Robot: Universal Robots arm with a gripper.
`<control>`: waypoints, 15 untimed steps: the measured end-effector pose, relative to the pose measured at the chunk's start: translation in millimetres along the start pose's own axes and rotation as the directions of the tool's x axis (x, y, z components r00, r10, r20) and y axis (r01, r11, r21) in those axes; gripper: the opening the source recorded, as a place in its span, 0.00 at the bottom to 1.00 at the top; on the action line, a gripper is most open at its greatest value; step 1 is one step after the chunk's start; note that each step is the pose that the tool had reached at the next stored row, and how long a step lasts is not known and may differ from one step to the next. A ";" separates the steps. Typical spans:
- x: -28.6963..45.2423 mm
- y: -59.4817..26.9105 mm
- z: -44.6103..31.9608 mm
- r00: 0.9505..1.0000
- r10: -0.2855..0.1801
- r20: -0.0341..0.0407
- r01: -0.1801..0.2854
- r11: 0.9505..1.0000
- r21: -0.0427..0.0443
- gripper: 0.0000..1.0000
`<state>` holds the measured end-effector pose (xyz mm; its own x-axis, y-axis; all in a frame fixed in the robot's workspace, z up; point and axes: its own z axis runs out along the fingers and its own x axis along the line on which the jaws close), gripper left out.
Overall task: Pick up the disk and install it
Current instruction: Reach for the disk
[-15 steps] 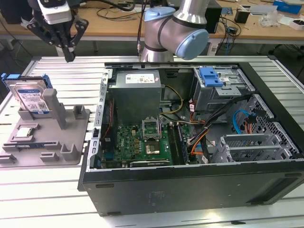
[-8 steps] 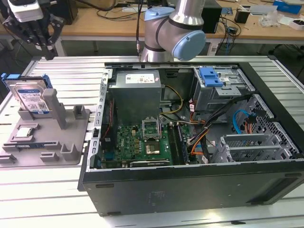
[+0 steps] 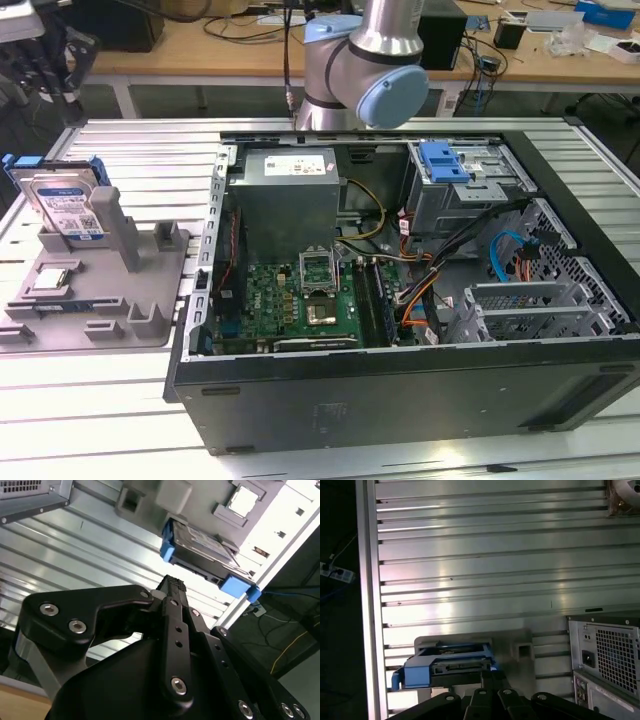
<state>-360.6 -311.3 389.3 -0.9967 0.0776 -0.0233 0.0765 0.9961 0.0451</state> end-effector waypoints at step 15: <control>56.5 5.5 0.3 1.000 0.000 0.000 0.000 1.000 0.000 0.11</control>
<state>-416.5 -301.3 387.9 -0.9967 0.0780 -0.0233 0.0769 0.9960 0.0451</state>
